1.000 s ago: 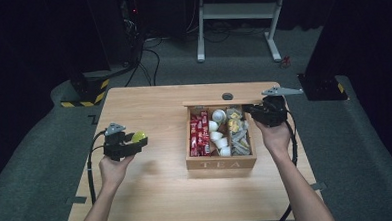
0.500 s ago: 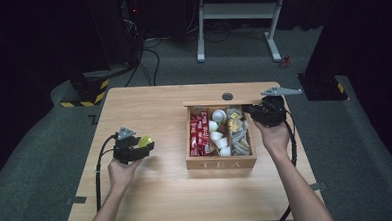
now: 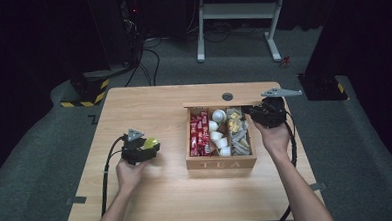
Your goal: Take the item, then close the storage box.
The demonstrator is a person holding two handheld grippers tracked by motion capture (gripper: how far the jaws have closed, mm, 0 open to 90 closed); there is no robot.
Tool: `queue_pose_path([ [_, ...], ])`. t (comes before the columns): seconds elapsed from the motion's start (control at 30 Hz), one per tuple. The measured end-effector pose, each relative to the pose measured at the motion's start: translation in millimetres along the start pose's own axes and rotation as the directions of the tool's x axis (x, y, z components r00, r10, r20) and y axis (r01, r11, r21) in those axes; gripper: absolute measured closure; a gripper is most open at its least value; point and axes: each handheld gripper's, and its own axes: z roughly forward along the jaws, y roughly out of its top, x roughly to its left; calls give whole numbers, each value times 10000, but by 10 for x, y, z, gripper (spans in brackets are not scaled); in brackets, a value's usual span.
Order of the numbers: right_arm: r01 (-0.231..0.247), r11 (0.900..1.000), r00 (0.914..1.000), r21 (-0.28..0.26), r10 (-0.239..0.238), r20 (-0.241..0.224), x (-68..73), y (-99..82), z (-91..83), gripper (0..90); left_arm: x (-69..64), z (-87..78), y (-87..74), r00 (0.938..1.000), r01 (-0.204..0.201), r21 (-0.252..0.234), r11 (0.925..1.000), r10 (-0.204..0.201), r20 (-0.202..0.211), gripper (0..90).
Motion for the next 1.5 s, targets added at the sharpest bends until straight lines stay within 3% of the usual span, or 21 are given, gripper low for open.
queue_pose_path([
  [0.3,35,10000,10000,24,-35,79,-4,-13,-11,885,-23,86,-20,9998,-156,175,9997,159,-144,379],
  [0.5,5,10000,9999,10,-5,106,-2,-11,-10,885,-16,106,-48,9999,32,200,9998,-29,-165,379],
  [0.63,0,10000,9999,26,0,104,1,-12,-16,885,-49,121,-68,9998,-107,220,9997,110,-139,379],
  [0.8,-124,9999,9999,-10,124,87,6,-31,-18,887,-61,191,-125,9988,-474,574,9972,479,-79,378],
  [1.03,-16,10000,9999,93,15,127,33,-25,-13,888,-30,207,-175,9997,-255,362,9990,257,-31,374],
  [1.2,-49,10000,9999,79,48,132,36,-22,-12,887,-28,232,-215,9989,-417,587,9974,403,252,279],
  [1.27,-56,9999,9999,84,55,119,38,-28,-9,886,-26,229,-223,9993,-259,620,9977,241,288,258],
  [1.5,8,10000,10000,79,-9,53,30,-29,-11,883,-20,116,-188,9991,-1,99,10000,-4,434,209],
])
